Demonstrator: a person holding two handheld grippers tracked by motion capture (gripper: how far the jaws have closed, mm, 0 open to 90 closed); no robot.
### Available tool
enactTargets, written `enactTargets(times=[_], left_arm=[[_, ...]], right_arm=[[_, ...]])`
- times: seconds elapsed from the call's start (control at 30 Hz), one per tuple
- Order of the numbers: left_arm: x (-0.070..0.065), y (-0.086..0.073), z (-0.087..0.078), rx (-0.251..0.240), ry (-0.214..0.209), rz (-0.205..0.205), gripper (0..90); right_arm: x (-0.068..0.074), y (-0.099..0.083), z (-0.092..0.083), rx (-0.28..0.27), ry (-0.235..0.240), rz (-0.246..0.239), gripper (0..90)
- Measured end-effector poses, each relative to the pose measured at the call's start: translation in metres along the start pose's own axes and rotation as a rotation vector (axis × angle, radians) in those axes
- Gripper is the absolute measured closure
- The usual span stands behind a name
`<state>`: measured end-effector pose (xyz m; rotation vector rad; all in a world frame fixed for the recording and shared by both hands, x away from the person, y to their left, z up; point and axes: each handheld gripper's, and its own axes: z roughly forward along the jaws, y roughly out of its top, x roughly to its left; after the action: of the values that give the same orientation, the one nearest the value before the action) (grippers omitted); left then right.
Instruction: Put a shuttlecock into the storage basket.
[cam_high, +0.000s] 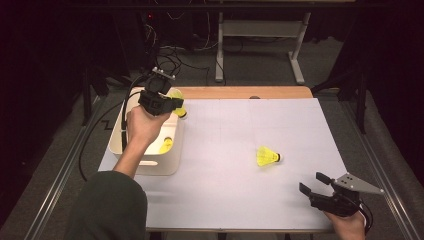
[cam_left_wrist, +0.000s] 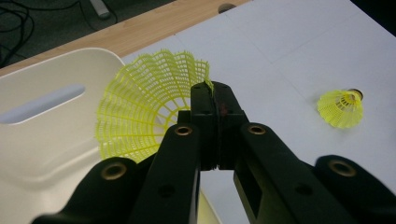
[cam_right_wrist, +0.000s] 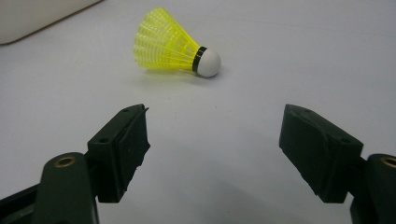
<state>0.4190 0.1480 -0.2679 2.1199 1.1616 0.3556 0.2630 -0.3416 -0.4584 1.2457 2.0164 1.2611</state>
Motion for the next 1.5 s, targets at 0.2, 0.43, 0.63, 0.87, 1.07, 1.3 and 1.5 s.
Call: enactTargets(times=[0.2, 0.43, 0.63, 0.87, 1.07, 1.3, 1.5], left_arm=[[0.003, -0.003, -0.005, -0.002, 0.013, -0.003, 89.2], [0.006, -0.006, -0.008, -0.008, 0.014, -0.008, 89.2], [0.007, -0.006, -0.010, -0.019, 0.011, -0.014, 89.2], [0.009, -0.007, -0.013, -0.022, 0.018, -0.015, 89.2], [0.010, -0.009, -0.013, -0.025, 0.023, -0.016, 89.2], [0.015, -0.015, -0.013, -0.030, 0.024, -0.026, 89.2], [0.021, -0.021, -0.011, -0.031, 0.022, -0.033, 89.2]], right_arm=[[0.000, 0.000, 0.000, -0.001, 0.000, 0.000, 24.4], [0.000, 0.000, 0.000, 0.000, -0.001, -0.001, 24.4], [0.000, 0.000, 0.000, 0.001, -0.001, 0.000, 24.4], [0.000, 0.000, 0.000, 0.002, 0.001, 0.001, 24.3], [0.000, 0.000, 0.001, 0.005, 0.000, -0.002, 24.4], [0.000, 0.000, 0.001, 0.008, -0.003, -0.002, 24.4], [0.001, 0.000, 0.001, 0.009, -0.010, -0.005, 24.3]])
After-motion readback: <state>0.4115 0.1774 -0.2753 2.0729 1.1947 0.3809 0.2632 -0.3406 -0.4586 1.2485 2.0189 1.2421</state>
